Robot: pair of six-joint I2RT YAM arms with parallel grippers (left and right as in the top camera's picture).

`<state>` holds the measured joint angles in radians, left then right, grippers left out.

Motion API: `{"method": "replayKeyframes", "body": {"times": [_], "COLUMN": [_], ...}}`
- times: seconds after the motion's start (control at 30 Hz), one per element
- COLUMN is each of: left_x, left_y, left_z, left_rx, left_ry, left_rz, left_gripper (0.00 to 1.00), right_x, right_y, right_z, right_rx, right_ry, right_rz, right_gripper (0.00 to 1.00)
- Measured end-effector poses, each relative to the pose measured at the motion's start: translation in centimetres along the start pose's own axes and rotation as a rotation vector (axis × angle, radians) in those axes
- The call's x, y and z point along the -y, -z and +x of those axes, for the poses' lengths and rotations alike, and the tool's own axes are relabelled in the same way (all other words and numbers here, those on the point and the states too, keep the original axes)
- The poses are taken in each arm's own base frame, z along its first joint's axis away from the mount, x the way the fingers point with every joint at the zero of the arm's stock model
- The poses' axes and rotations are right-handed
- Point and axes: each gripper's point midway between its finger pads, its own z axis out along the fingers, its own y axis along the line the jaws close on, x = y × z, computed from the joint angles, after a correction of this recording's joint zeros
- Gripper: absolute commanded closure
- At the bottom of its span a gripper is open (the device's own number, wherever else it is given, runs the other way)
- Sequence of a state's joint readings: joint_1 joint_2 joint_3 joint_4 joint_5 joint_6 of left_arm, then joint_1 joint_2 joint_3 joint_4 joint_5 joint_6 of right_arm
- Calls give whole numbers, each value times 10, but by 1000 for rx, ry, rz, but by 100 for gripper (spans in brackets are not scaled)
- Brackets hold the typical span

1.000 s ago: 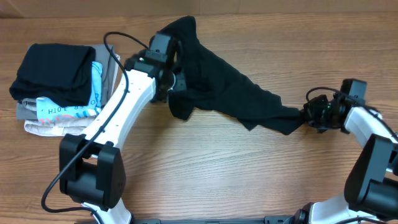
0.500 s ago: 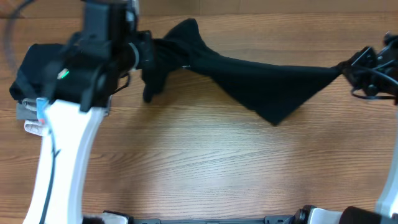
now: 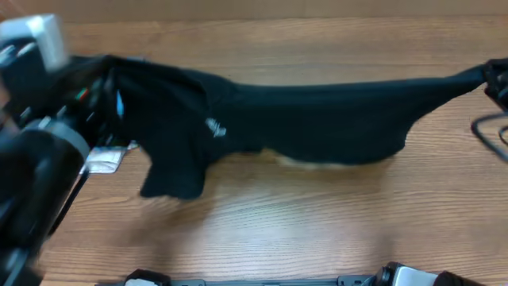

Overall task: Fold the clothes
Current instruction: 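Lift the shirt with both grippers and stretch it apart, then lay the shirt flat on the table and release both grippers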

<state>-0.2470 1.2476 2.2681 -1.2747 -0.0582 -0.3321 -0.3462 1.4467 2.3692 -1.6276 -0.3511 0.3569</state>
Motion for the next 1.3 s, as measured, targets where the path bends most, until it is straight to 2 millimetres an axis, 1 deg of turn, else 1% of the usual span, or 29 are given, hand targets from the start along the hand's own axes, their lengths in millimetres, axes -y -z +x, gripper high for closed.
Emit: {"method": "replayKeyframes", "body": {"times": [0.1,0.23,0.37,0.5,0.63,0.77,0.83,0.9,0.97,1.03,1.1,1.17,1.27,1.3], "left_x": [0,-1,-3,-4,-5,-7,-9,-10,-10,-10,-9,-10,-11,-12], "left_y": [32,67,93,111,125,131,130,128,123,113,94,68,20,-2], "left_z": [-7,-10,-9,-10,-10,-6,-2,2,3,4,6,9,20,28], "left_rx": [55,108,136,159,173,168,149,131,115,91,51,-1,-116,-171], "left_ry": [3,6,6,9,17,27,35,40,42,41,38,34,26,23], "left_rz": [19,34,43,50,56,52,46,40,35,26,10,-14,-57,-77], "left_gripper": [96,96,96,96,96,96,96,96,96,96,96,96,96,96], "right_x": [-8,-9,-12,-16,-20,-22,-21,-18,-9,4,19,34,54,60], "right_y": [24,53,80,104,126,137,138,133,119,101,82,63,31,19], "right_z": [3,15,23,32,41,46,47,48,50,52,55,56,52,51], "right_rx": [46,96,161,220,271,299,299,283,243,189,132,76,-6,-38], "right_ry": [21,35,56,75,93,101,97,86,67,41,14,-9,-38,-48], "right_rz": [-14,-5,-6,-19,-36,-47,-46,-33,-2,49,107,163,247,273], "right_gripper": [96,96,96,96,96,96,96,96,96,96,96,96,96,96]}}
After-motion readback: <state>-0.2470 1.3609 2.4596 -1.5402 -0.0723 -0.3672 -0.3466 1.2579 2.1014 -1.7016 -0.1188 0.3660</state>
